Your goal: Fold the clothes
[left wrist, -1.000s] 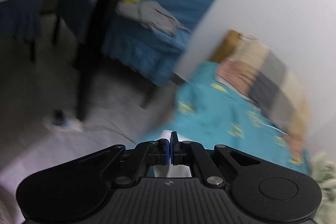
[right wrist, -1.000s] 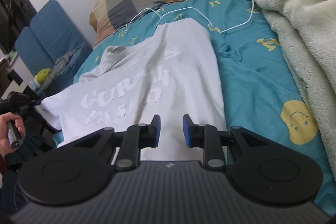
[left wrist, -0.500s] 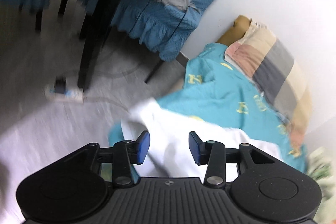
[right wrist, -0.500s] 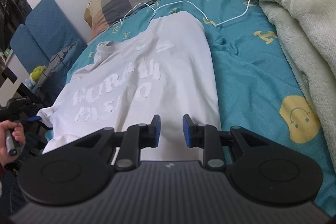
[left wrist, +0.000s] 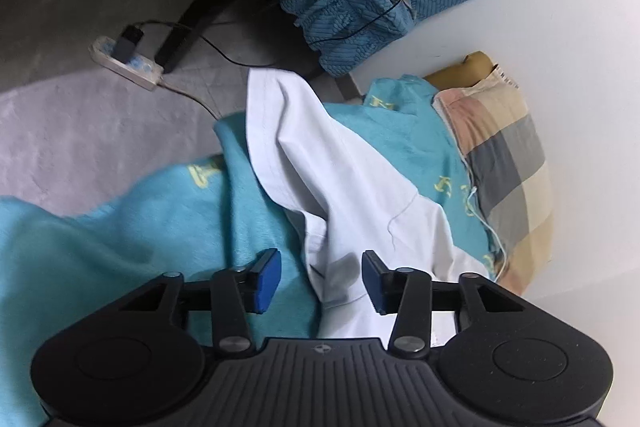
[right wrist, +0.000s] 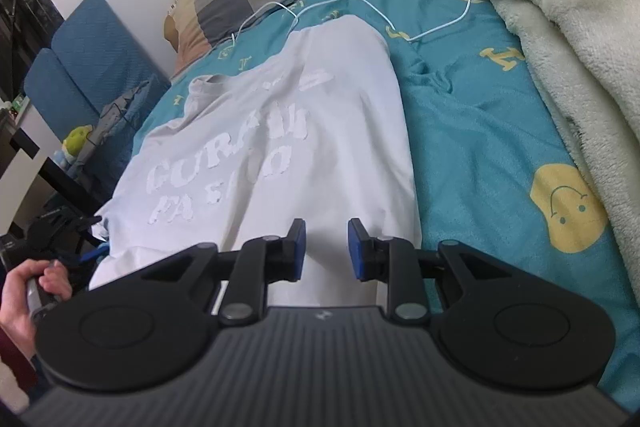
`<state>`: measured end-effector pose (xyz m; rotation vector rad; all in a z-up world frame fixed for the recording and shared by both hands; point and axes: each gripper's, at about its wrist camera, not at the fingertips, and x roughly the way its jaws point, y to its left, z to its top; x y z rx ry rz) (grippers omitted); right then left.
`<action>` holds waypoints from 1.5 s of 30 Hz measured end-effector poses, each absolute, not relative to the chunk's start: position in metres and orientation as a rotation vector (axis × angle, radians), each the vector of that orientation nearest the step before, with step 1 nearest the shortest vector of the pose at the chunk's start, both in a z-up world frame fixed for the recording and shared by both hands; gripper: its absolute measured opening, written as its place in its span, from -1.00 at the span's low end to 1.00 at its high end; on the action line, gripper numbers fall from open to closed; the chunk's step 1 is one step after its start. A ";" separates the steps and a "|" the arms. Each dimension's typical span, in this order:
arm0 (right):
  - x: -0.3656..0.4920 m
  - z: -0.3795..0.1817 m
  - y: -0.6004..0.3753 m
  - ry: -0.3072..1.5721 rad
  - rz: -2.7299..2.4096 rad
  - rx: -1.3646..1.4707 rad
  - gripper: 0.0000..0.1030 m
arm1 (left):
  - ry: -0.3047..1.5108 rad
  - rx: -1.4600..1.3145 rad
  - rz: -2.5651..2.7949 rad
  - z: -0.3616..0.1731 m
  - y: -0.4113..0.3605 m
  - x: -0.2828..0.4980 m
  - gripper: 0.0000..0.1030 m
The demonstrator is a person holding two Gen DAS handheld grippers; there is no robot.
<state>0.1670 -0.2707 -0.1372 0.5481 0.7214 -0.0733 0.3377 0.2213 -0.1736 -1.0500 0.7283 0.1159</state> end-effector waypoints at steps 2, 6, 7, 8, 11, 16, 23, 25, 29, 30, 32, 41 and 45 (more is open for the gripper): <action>0.168 -0.140 -0.272 0.729 -0.075 0.558 -0.49 | 0.714 -1.066 0.110 -0.179 0.219 0.339 -0.57; 0.171 -0.144 -0.273 0.737 -0.081 0.574 -0.49 | 0.670 -1.092 0.105 -0.182 0.217 0.337 -0.90; 0.172 -0.145 -0.273 0.738 -0.081 0.573 -0.49 | 0.657 -1.098 0.096 -0.181 0.218 0.335 -0.93; 0.172 -0.145 -0.273 0.740 -0.080 0.571 -0.49 | 0.647 -1.098 0.084 -0.178 0.219 0.334 -0.95; 0.171 -0.145 -0.272 0.742 -0.080 0.570 -0.49 | 0.658 -1.022 0.048 -0.158 0.223 0.339 -0.95; 0.172 -0.145 -0.273 0.743 -0.084 0.570 -0.49 | 0.748 -0.827 0.021 -0.120 0.235 0.364 -0.95; 0.173 -0.145 -0.273 0.745 -0.078 0.565 -0.49 | 0.747 -0.842 0.066 -0.122 0.244 0.349 -0.65; 0.174 -0.145 -0.272 0.748 -0.065 0.558 -0.49 | 0.739 -0.861 0.079 -0.131 0.245 0.336 -0.54; 0.175 -0.145 -0.263 0.760 -0.016 0.530 -0.49 | 0.737 -0.882 0.105 -0.153 0.247 0.315 -0.44; 0.175 -0.144 -0.261 0.760 -0.009 0.522 -0.49 | 0.736 -0.907 0.108 -0.158 0.251 0.314 -0.44; 0.174 -0.143 -0.258 0.761 0.005 0.508 -0.48 | 0.717 -0.972 0.109 -0.168 0.259 0.312 -0.44; 0.177 -0.146 -0.258 0.778 0.003 0.516 -0.47 | 0.642 -1.072 0.107 -0.198 0.267 0.325 -0.45; 0.180 -0.148 -0.255 0.787 0.003 0.517 -0.47 | 0.610 -1.072 0.094 -0.195 0.266 0.329 -0.45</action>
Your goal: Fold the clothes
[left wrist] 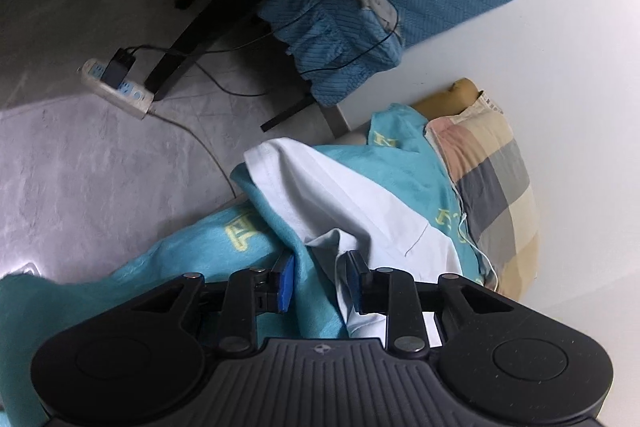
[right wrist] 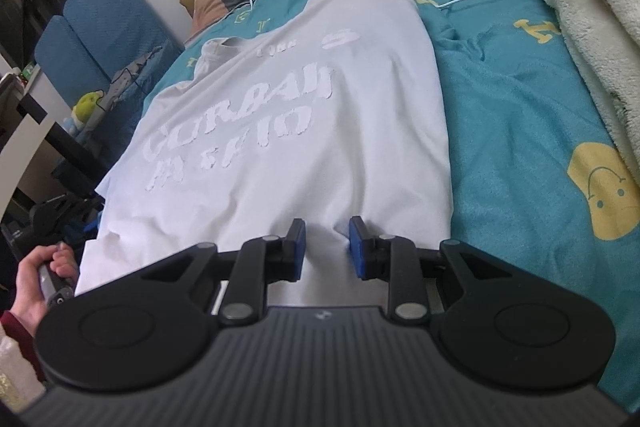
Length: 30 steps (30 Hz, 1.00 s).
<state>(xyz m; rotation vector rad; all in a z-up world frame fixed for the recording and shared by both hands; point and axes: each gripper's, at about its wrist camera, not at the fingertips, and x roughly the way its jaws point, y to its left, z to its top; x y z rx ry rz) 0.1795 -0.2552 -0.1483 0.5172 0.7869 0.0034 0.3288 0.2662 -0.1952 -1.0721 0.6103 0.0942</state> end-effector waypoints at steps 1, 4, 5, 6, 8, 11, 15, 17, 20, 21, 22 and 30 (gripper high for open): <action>0.180 -0.149 -0.255 0.788 0.003 0.517 -0.47 | 0.597 -1.086 0.094 -0.194 0.268 0.328 -0.45; 0.181 -0.149 -0.254 0.792 0.002 0.518 -0.47 | 0.551 -1.105 0.083 -0.186 0.272 0.325 -0.45; 0.181 -0.149 -0.254 0.792 0.001 0.516 -0.47 | 0.535 -1.105 0.074 -0.181 0.273 0.323 -0.45; 0.181 -0.149 -0.254 0.792 0.001 0.516 -0.47 | 0.519 -1.104 0.066 -0.176 0.274 0.322 -0.45; 0.181 -0.149 -0.254 0.794 0.001 0.515 -0.47 | 0.485 -1.104 0.038 -0.168 0.275 0.319 -0.45; 0.181 -0.149 -0.253 0.794 0.001 0.515 -0.47 | 0.519 -1.085 0.014 -0.168 0.271 0.324 -0.48; 0.180 -0.148 -0.253 0.793 0.003 0.514 -0.47 | 0.567 -1.103 0.001 -0.178 0.269 0.328 -0.60; 0.180 -0.148 -0.253 0.792 0.003 0.516 -0.47 | 0.599 -1.128 0.016 -0.189 0.270 0.329 -0.65; 0.179 -0.148 -0.253 0.792 0.002 0.518 -0.47 | 0.618 -1.170 0.049 -0.204 0.273 0.328 -0.68; 0.180 -0.149 -0.253 0.793 0.002 0.517 -0.48 | 0.620 -1.188 0.052 -0.208 0.274 0.328 -0.68; 0.180 -0.149 -0.252 0.794 0.002 0.516 -0.48 | 0.622 -1.207 0.054 -0.212 0.276 0.327 -0.68; 0.181 -0.149 -0.252 0.798 0.002 0.514 -0.48 | 0.614 -1.194 0.023 -0.221 0.273 0.331 -0.68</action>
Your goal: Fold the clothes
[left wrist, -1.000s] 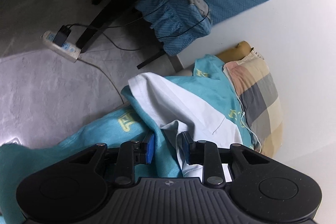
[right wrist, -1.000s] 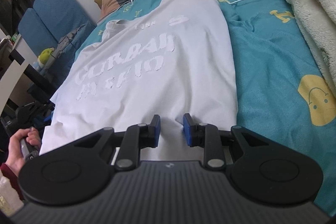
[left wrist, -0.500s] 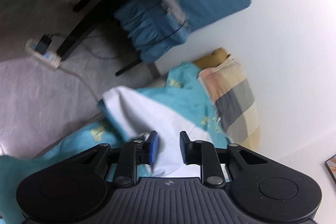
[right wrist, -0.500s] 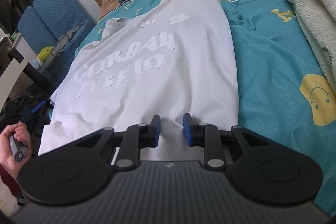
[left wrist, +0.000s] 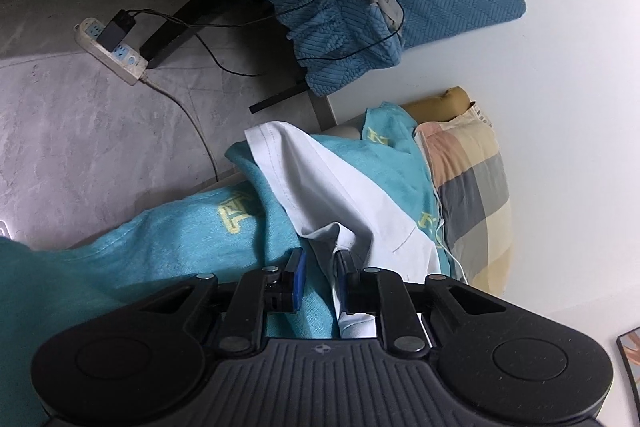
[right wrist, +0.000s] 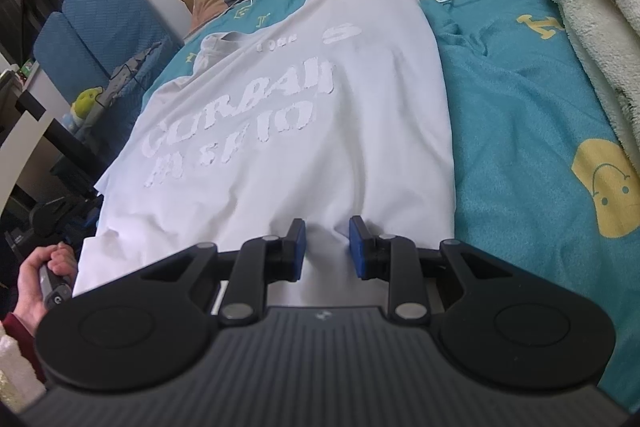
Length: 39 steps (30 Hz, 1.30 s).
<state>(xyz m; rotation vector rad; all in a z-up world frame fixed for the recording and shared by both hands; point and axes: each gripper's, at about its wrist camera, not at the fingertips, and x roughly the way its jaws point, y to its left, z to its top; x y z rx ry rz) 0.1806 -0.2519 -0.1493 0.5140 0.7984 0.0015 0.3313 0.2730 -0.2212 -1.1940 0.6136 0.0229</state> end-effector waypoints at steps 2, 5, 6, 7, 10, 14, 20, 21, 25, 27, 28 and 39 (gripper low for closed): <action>0.181 -0.149 -0.251 0.799 0.001 0.511 -0.48 | 0.612 -1.195 0.009 -0.222 0.272 0.334 -0.67; 0.181 -0.149 -0.251 0.799 0.001 0.505 -0.47 | 0.627 -1.183 -0.022 -0.219 0.271 0.339 -0.87; 0.181 -0.149 -0.250 0.799 0.001 0.503 -0.47 | 0.636 -1.175 -0.038 -0.217 0.272 0.342 -0.98; 0.181 -0.149 -0.250 0.799 0.001 0.501 -0.47 | 0.640 -1.141 -0.039 -0.213 0.270 0.343 -0.99; 0.181 -0.149 -0.250 0.798 0.001 0.496 -0.47 | 0.614 -1.065 -0.042 -0.195 0.267 0.341 -0.99; 0.181 -0.149 -0.249 0.797 0.001 0.489 -0.47 | 0.588 -1.030 -0.056 -0.165 0.276 0.336 -1.00; 0.182 -0.149 -0.248 0.794 -0.004 0.480 -0.47 | 0.573 -0.977 0.029 -0.132 0.305 0.323 -1.00; 0.182 -0.149 -0.248 0.793 -0.005 0.480 -0.46 | 0.580 -0.966 0.069 -0.134 0.310 0.322 -1.00; 0.181 -0.149 -0.251 0.788 -0.016 0.477 -0.47 | 0.627 -0.882 0.231 -0.147 0.325 0.323 -0.99; 0.182 -0.149 -0.251 0.789 -0.018 0.471 -0.47 | 0.651 -0.880 0.250 -0.160 0.328 0.325 -0.99; 0.182 -0.149 -0.251 0.789 -0.017 0.469 -0.47 | 0.669 -0.900 0.248 -0.167 0.329 0.325 -0.99; 0.189 -0.137 -0.259 0.746 -0.035 0.450 -0.47 | 0.744 -0.741 0.141 -0.142 0.294 0.303 -0.06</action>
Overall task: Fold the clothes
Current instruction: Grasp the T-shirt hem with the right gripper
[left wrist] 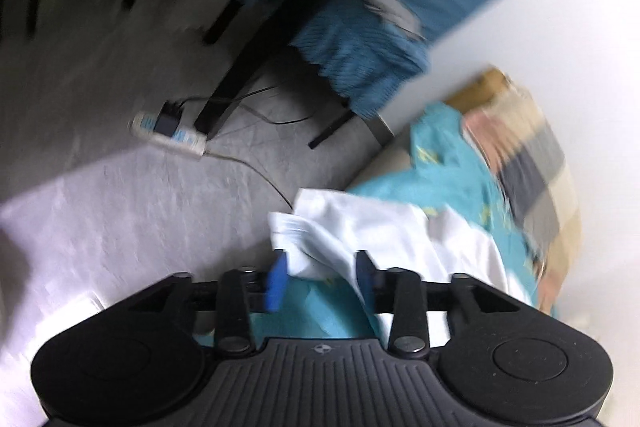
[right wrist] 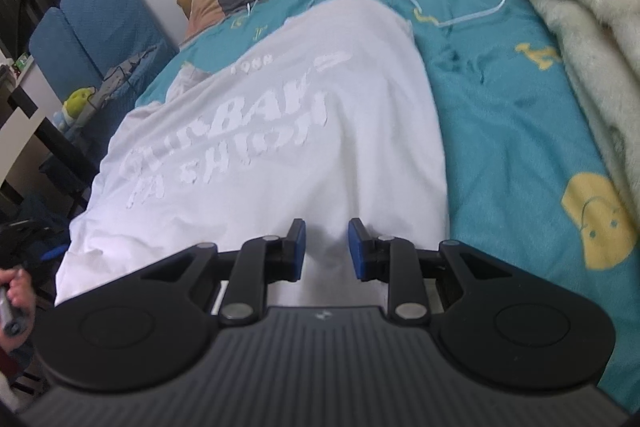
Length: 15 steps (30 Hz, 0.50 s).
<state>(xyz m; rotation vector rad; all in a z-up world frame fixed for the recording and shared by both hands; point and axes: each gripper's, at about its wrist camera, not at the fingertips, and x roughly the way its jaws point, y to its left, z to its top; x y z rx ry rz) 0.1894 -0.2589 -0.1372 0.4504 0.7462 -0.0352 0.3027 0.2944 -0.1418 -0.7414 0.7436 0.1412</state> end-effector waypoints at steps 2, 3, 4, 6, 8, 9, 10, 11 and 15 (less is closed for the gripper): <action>0.191 -0.132 -0.264 0.723 -0.046 0.444 -0.47 | 0.747 -0.620 0.115 -0.118 0.270 0.295 0.06; 0.193 -0.130 -0.269 0.711 -0.048 0.449 -0.46 | 0.742 -0.575 0.095 -0.107 0.254 0.291 0.11; 0.196 -0.128 -0.275 0.698 -0.051 0.457 -0.46 | 0.740 -0.546 0.063 -0.097 0.237 0.285 0.17; 0.206 -0.124 -0.288 0.673 -0.054 0.474 -0.46 | 0.734 -0.500 0.000 -0.080 0.204 0.271 0.19; 0.221 -0.122 -0.304 0.640 -0.054 0.492 -0.45 | 0.727 -0.476 -0.053 -0.065 0.172 0.255 0.27; 0.232 -0.123 -0.314 0.619 -0.053 0.512 -0.45 | 0.721 -0.476 -0.077 -0.061 0.155 0.249 0.28; 0.243 -0.123 -0.324 0.599 -0.051 0.534 -0.42 | 0.707 -0.480 -0.100 -0.059 0.140 0.243 0.31; 0.256 -0.125 -0.334 0.579 -0.047 0.565 -0.32 | 0.692 -0.484 -0.123 -0.057 0.125 0.238 0.37; 0.312 -0.139 -0.365 0.532 -0.051 0.651 0.11 | 0.699 -0.460 -0.208 -0.077 0.074 0.230 0.40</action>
